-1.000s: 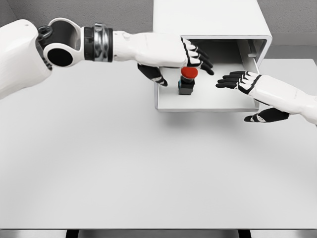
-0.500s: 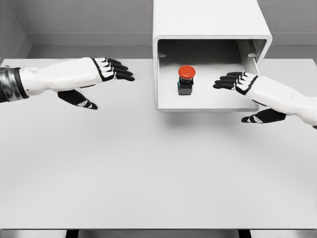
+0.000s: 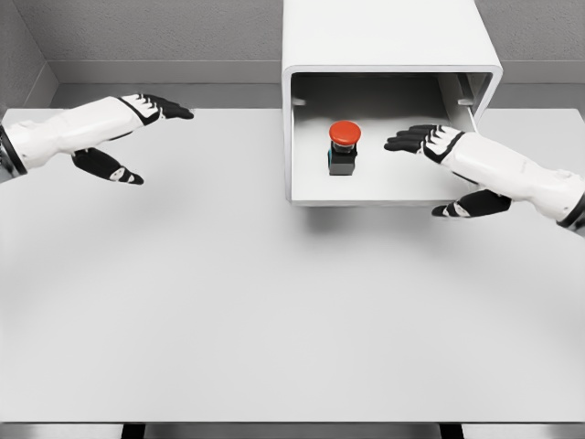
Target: Slide open multi-storey tabletop storage cabinets and put open load switch and slide close multi-storey tabletop storage cabinets
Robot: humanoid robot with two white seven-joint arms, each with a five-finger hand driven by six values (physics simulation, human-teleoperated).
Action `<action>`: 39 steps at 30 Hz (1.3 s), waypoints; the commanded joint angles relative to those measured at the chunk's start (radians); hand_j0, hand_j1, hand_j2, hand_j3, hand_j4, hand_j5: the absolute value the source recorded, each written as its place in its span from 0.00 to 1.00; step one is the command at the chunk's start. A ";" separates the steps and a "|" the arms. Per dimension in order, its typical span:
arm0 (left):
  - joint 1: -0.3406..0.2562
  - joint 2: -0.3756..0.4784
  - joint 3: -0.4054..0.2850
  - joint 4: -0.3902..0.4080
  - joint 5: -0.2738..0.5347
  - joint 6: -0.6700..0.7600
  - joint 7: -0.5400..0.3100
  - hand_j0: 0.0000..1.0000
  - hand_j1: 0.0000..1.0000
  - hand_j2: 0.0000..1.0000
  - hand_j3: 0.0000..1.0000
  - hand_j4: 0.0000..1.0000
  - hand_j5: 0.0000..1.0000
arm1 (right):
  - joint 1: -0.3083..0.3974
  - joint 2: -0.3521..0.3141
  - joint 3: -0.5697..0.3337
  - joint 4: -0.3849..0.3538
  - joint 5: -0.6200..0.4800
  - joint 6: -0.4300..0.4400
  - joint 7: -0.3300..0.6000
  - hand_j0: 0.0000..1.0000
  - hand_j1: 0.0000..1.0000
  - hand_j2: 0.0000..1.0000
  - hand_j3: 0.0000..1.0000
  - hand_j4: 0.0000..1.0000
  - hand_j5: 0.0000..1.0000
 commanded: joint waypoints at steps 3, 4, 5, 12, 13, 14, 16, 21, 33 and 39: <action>0.002 0.009 0.003 0.004 0.005 0.001 0.001 1.00 1.00 1.00 1.00 1.00 1.00 | -0.002 0.023 0.000 0.028 -0.007 0.002 0.016 1.00 1.00 1.00 1.00 1.00 1.00; 0.002 0.002 0.003 0.005 0.002 0.001 0.001 1.00 1.00 1.00 1.00 1.00 1.00 | -0.002 0.026 0.000 0.028 -0.007 0.002 0.017 1.00 1.00 1.00 1.00 1.00 1.00; 0.002 0.002 0.003 0.005 -0.004 0.001 0.001 1.00 1.00 1.00 1.00 1.00 1.00 | -0.008 0.028 0.000 0.028 -0.007 0.002 0.017 1.00 1.00 1.00 1.00 1.00 1.00; 0.080 0.007 0.087 0.005 -0.002 0.001 -0.001 1.00 1.00 1.00 1.00 1.00 1.00 | -0.037 0.053 0.000 0.079 -0.005 0.002 0.030 1.00 1.00 1.00 1.00 1.00 1.00; 0.080 0.007 0.087 0.005 -0.002 0.001 -0.001 1.00 1.00 1.00 1.00 1.00 1.00 | -0.046 0.062 0.000 0.093 -0.005 0.002 0.031 1.00 1.00 1.00 1.00 1.00 1.00; 0.080 0.007 0.085 0.005 -0.002 0.001 -0.001 1.00 1.00 1.00 1.00 1.00 1.00 | -0.049 0.063 0.000 0.093 -0.005 0.002 0.036 1.00 1.00 1.00 1.00 1.00 1.00; 0.080 0.009 0.085 0.007 -0.002 0.001 -0.001 1.00 1.00 1.00 1.00 1.00 1.00 | -0.057 0.079 0.002 0.093 -0.005 0.002 0.039 1.00 1.00 1.00 1.00 1.00 1.00; 0.080 0.009 0.087 0.007 -0.004 0.001 -0.007 1.00 1.00 1.00 1.00 1.00 1.00 | -0.075 0.100 0.002 0.114 -0.005 0.002 0.051 1.00 1.00 1.00 1.00 1.00 1.00; 0.080 0.012 0.087 0.005 -0.004 0.001 -0.007 1.00 1.00 1.00 1.00 1.00 1.00 | -0.135 0.168 0.012 0.222 0.018 0.002 0.076 1.00 1.00 1.00 1.00 1.00 1.00; 0.080 0.004 0.087 0.007 -0.005 0.001 -0.007 1.00 1.00 1.00 1.00 1.00 1.00 | -0.193 0.197 0.041 0.289 0.021 0.002 0.076 1.00 1.00 1.00 1.00 1.00 1.00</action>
